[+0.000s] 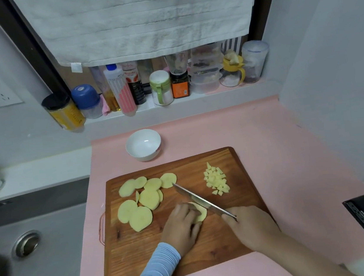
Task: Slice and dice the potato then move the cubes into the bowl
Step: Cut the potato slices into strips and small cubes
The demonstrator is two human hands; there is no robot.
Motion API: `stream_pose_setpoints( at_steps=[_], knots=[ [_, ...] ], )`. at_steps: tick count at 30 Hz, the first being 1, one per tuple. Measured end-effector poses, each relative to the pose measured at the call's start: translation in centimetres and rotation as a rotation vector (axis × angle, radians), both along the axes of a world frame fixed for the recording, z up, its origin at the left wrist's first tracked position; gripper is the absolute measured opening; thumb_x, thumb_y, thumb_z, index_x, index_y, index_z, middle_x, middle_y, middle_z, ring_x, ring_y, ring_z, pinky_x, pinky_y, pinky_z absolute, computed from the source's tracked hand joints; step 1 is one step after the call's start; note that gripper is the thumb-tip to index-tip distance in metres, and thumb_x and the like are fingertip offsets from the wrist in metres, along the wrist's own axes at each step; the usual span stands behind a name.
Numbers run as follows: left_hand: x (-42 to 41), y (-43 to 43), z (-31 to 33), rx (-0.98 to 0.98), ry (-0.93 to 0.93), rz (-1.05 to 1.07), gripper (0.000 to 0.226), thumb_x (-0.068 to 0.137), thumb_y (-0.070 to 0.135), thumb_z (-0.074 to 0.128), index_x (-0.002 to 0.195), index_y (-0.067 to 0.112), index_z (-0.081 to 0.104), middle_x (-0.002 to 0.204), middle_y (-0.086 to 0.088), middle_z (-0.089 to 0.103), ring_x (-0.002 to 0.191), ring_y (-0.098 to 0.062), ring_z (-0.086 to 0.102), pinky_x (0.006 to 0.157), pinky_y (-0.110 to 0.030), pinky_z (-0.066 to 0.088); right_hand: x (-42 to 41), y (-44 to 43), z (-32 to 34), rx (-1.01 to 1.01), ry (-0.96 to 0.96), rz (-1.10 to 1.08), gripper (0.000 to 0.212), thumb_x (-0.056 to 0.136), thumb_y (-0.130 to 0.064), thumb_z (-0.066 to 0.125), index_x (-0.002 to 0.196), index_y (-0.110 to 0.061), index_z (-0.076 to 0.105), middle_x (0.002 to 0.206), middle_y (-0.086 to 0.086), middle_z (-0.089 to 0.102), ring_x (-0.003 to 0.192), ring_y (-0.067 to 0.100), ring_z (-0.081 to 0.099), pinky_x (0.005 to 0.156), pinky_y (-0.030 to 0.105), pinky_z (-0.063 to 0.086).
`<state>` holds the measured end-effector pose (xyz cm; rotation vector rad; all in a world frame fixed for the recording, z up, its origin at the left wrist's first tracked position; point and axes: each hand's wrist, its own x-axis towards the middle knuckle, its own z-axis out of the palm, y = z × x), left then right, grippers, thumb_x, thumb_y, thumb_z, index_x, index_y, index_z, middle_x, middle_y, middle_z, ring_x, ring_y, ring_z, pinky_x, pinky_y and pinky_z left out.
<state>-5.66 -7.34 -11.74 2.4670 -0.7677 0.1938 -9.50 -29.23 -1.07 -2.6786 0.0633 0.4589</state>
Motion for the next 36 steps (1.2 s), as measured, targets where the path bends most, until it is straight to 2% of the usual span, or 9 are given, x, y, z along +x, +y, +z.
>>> stream_pose_setpoints(
  at_steps=[3,6,10,14,19,21,24,30,36],
  knots=[
    [-0.5,-0.2,-0.8,0.004,-0.051,0.024,0.015,0.093,0.028,0.061,0.097,0.014,0.066,0.103,0.0,0.059,0.094,-0.022,0.056,0.083,-0.037,0.051,-0.8,0.3,-0.2,-0.03,-0.081,0.073,0.031,0.102,-0.049,0.04,0.111,-0.036,0.067,0.088,-0.008,0.072,0.082,0.014,0.066,0.067,0.031,0.05],
    [-0.5,-0.4,-1.1,0.02,-0.074,0.05,0.016,0.093,0.026,0.059,0.098,0.014,0.067,0.104,-0.001,0.06,0.093,-0.024,0.057,0.083,-0.037,0.051,-1.4,0.6,-0.3,-0.071,-0.127,0.119,0.031,0.103,-0.049,0.038,0.116,-0.038,0.063,0.091,-0.006,0.072,0.083,0.016,0.067,0.062,0.029,0.039],
    [-0.4,-0.5,-1.0,-0.001,-0.069,0.055,0.012,0.09,0.024,0.062,0.095,0.014,0.067,0.1,0.001,0.06,0.091,-0.021,0.056,0.083,-0.034,0.05,-1.4,0.5,-0.2,-0.094,-0.12,0.114,0.031,0.104,-0.049,0.037,0.121,-0.038,0.062,0.093,-0.005,0.072,0.086,0.018,0.067,0.064,0.029,0.04],
    [-0.5,-0.5,-1.2,-0.017,-0.066,0.064,0.014,0.091,0.025,0.062,0.097,0.014,0.068,0.1,0.002,0.061,0.093,-0.021,0.057,0.085,-0.033,0.05,-1.3,0.3,0.2,-0.112,-0.128,0.137,0.031,0.104,-0.048,0.039,0.117,-0.035,0.063,0.089,-0.005,0.071,0.079,0.017,0.065,0.061,0.028,0.038],
    [-0.4,-0.5,-1.2,-0.028,-0.061,0.071,0.013,0.089,0.025,0.064,0.095,0.014,0.068,0.1,0.004,0.061,0.092,-0.019,0.056,0.085,-0.032,0.05,-1.0,-0.2,-0.3,-0.103,-0.11,0.145,0.032,0.105,-0.048,0.039,0.111,-0.033,0.066,0.077,-0.013,0.058,0.065,0.01,0.051,0.052,0.019,0.03],
    [-0.4,-0.5,-1.1,-0.037,-0.064,0.066,0.012,0.088,0.024,0.065,0.094,0.015,0.068,0.1,0.005,0.061,0.091,-0.018,0.055,0.085,-0.03,0.05,-0.8,-0.3,-0.6,-0.082,-0.083,0.134,0.033,0.105,-0.049,0.039,0.106,-0.032,0.068,0.076,-0.013,0.061,0.067,0.011,0.056,0.053,0.019,0.037],
    [-0.3,-0.5,-1.2,-0.054,-0.061,0.061,0.01,0.088,0.024,0.065,0.094,0.016,0.068,0.101,0.005,0.062,0.094,-0.018,0.056,0.087,-0.031,0.05,-0.5,-0.6,-1.1,-0.055,-0.033,0.104,0.035,0.104,-0.048,0.041,0.1,-0.03,0.07,0.081,-0.012,0.068,0.073,0.011,0.064,0.066,0.026,0.052],
    [-0.3,-0.5,-1.5,-0.055,-0.043,0.069,0.012,0.088,0.026,0.065,0.094,0.016,0.068,0.102,0.004,0.063,0.097,-0.018,0.057,0.087,-0.033,0.051,0.9,0.2,-2.0,-0.028,0.011,0.09,0.033,0.103,-0.045,0.043,0.086,-0.028,0.066,0.071,-0.012,0.058,0.065,0.01,0.057,0.056,0.022,0.039],
    [-0.5,-0.5,-1.6,-0.053,-0.074,0.074,0.009,0.089,0.024,0.066,0.094,0.016,0.068,0.099,0.004,0.063,0.094,-0.018,0.056,0.084,-0.032,0.05,1.4,0.7,-2.5,-0.013,0.025,0.088,0.032,0.103,-0.045,0.043,0.086,-0.028,0.064,0.073,-0.012,0.059,0.068,0.01,0.059,0.061,0.025,0.044]
  ],
)
